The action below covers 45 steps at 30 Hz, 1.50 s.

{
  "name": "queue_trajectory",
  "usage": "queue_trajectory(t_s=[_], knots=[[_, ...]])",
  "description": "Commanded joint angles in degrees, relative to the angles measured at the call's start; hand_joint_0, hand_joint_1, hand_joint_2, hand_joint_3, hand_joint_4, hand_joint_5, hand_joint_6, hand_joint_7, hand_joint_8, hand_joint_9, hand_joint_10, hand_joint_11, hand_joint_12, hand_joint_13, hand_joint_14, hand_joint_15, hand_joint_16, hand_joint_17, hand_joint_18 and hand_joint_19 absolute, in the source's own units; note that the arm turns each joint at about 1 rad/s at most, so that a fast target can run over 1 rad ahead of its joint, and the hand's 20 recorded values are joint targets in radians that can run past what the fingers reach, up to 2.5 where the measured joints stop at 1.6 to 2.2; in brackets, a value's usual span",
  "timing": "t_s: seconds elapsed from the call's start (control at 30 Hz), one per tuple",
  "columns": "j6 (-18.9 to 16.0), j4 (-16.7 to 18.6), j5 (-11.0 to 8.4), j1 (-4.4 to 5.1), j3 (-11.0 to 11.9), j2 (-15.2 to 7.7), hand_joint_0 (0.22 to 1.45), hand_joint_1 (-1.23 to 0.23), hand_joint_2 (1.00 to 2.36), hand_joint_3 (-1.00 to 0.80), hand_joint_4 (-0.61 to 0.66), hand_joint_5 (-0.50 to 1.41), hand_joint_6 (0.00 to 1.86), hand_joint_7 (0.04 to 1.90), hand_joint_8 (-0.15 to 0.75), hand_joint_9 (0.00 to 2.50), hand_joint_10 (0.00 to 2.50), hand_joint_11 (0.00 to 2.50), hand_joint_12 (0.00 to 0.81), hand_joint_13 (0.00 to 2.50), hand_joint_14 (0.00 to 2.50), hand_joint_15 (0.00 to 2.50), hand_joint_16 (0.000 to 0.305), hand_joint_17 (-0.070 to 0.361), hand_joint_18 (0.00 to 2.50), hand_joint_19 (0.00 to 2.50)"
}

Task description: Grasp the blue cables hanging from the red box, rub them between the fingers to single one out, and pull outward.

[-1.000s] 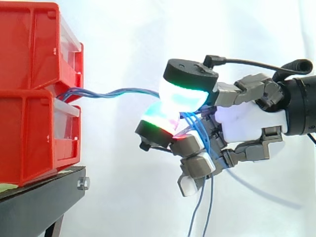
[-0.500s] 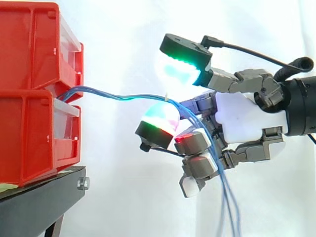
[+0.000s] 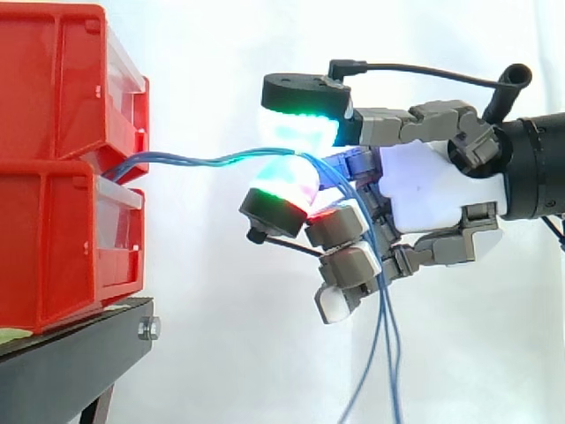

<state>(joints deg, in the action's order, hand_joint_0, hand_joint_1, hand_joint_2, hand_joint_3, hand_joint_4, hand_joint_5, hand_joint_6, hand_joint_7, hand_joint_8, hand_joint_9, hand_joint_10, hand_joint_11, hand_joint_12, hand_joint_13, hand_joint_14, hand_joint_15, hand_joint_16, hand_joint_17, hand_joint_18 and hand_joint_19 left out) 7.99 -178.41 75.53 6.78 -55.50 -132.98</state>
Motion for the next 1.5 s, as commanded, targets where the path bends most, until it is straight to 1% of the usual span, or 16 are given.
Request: queue_trajectory(t_s=[0.0, 0.1, 0.17, 0.33, 0.43, 0.53, 0.67, 0.8, 0.87, 0.9, 1.0, 1.03, 1.13, 1.27, 1.33, 1.47], knots=[[0.01, -0.44, -0.12, -0.01, 0.22, 0.00, 0.63, -0.77, 1.02, -0.12, 0.02, -0.18, 0.92, 1.08, 0.266, 1.09, 0.02, 1.14, 0.373, 1.02, 0.03, 1.03, 0.051, 0.115, 0.69, 0.75], [0.10, -0.53, -0.12, -0.01, 0.22, 0.00, 0.67, -0.83, 1.02, -0.20, -0.03, -0.18, 0.92, 1.14, 0.243, 1.06, 0.03, 1.14, 0.354, 0.99, 0.03, 1.01, 0.049, 0.110, 0.66, 0.74], [0.10, -0.62, -0.21, 0.08, 0.13, 0.00, 0.69, -0.84, 1.02, -0.25, -0.07, -0.18, 0.92, 1.12, 0.242, 1.04, 0.02, 1.13, 0.354, 0.97, 0.03, 1.00, 0.048, 0.107, 0.64, 0.72], [0.10, -0.88, -0.21, 0.34, 0.04, 0.00, 0.74, -0.84, 1.00, -0.48, -0.10, -0.18, 0.93, 1.07, 0.237, 1.04, 0.03, 1.11, 0.350, 0.98, 0.03, 0.99, 0.047, 0.106, 0.65, 0.71], [-0.08, -1.50, -0.30, 0.52, -1.10, 0.00, 0.73, -0.83, 1.00, -0.50, -0.10, -0.18, 0.92, 1.09, 0.239, 1.06, 0.03, 1.12, 0.350, 0.99, 0.03, 0.99, 0.047, 0.105, 0.66, 0.71], [-0.61, -1.23, -0.21, 0.87, -3.21, 0.00, 0.72, -0.83, 1.00, -0.50, -0.09, -0.18, 0.92, 1.09, 0.239, 1.07, 0.03, 1.11, 0.348, 0.99, 0.03, 0.98, 0.046, 0.104, 0.66, 0.71], [-1.75, -1.32, -0.30, 1.14, -3.38, 0.00, 0.71, -0.82, 1.00, -0.50, -0.09, -0.17, 0.92, 1.10, 0.240, 1.09, 0.03, 1.11, 0.350, 1.00, 0.03, 1.00, 0.046, 0.103, 0.66, 0.72], [-3.59, -1.50, -0.39, 1.49, -3.30, 0.00, 0.66, -0.77, 1.00, -0.50, -0.03, -0.16, 0.92, 1.10, 0.243, 1.13, 0.03, 1.11, 0.351, 1.02, 0.03, 1.00, 0.046, 0.103, 0.67, 0.74], [-3.86, -1.76, -0.39, 1.66, -3.38, 0.00, 0.59, -0.68, 1.00, -0.50, 0.00, -0.15, 0.91, 1.04, 0.249, 1.15, 0.03, 1.10, 0.360, 1.03, 0.03, 1.01, 0.047, 0.105, 0.68, 0.75], [-3.95, -1.85, -0.30, 1.75, -3.38, 0.00, 0.55, -0.66, 1.00, -0.50, 0.02, -0.15, 0.89, 1.08, 0.255, 1.14, 0.03, 1.09, 0.370, 1.04, 0.03, 1.00, 0.049, 0.110, 0.68, 0.75], [-3.95, -1.76, -0.56, 2.10, -3.38, 0.00, 0.47, -0.58, 1.00, -0.50, 0.10, -0.16, 0.82, 0.98, 0.289, 1.14, 0.02, 1.06, 0.407, 1.06, 0.03, 1.00, 0.057, 0.128, 0.72, 0.74], [-4.03, -1.76, -1.09, 2.45, -3.38, 0.00, 0.45, -0.56, 1.00, -0.50, 0.11, -0.16, 0.80, 0.97, 0.291, 1.14, 0.02, 1.06, 0.417, 1.07, 0.03, 0.99, 0.058, 0.131, 0.72, 0.73], [-4.12, -1.85, -2.06, 2.80, -3.38, 0.00, 0.42, -0.52, 1.00, -0.50, 0.15, -0.16, 0.76, 0.97, 0.311, 1.13, 0.02, 1.03, 0.437, 1.07, 0.03, 0.99, 0.063, 0.142, 0.75, 0.72], [-4.30, -1.85, -2.32, 3.07, -3.38, 0.00, 0.40, -0.56, 1.00, -0.50, 0.15, -0.17, 0.74, 0.97, 0.319, 1.13, 0.02, 1.05, 0.451, 1.07, 0.03, 0.98, 0.067, 0.150, 0.76, 0.71], [-4.30, -1.85, -2.41, 3.16, -3.38, 0.00, 0.42, -0.66, 1.00, -0.50, 0.12, -0.17, 0.74, 0.99, 0.305, 1.10, 0.02, 1.07, 0.431, 1.05, 0.03, 0.97, 0.064, 0.144, 0.73, 0.73], [-4.39, -2.73, -2.32, 3.42, -3.38, 0.00, 0.50, -0.77, 1.00, -0.50, 0.07, -0.19, 0.80, 0.97, 0.260, 1.05, 0.02, 1.11, 0.385, 1.00, 0.03, 0.99, 0.056, 0.126, 0.66, 0.75]])
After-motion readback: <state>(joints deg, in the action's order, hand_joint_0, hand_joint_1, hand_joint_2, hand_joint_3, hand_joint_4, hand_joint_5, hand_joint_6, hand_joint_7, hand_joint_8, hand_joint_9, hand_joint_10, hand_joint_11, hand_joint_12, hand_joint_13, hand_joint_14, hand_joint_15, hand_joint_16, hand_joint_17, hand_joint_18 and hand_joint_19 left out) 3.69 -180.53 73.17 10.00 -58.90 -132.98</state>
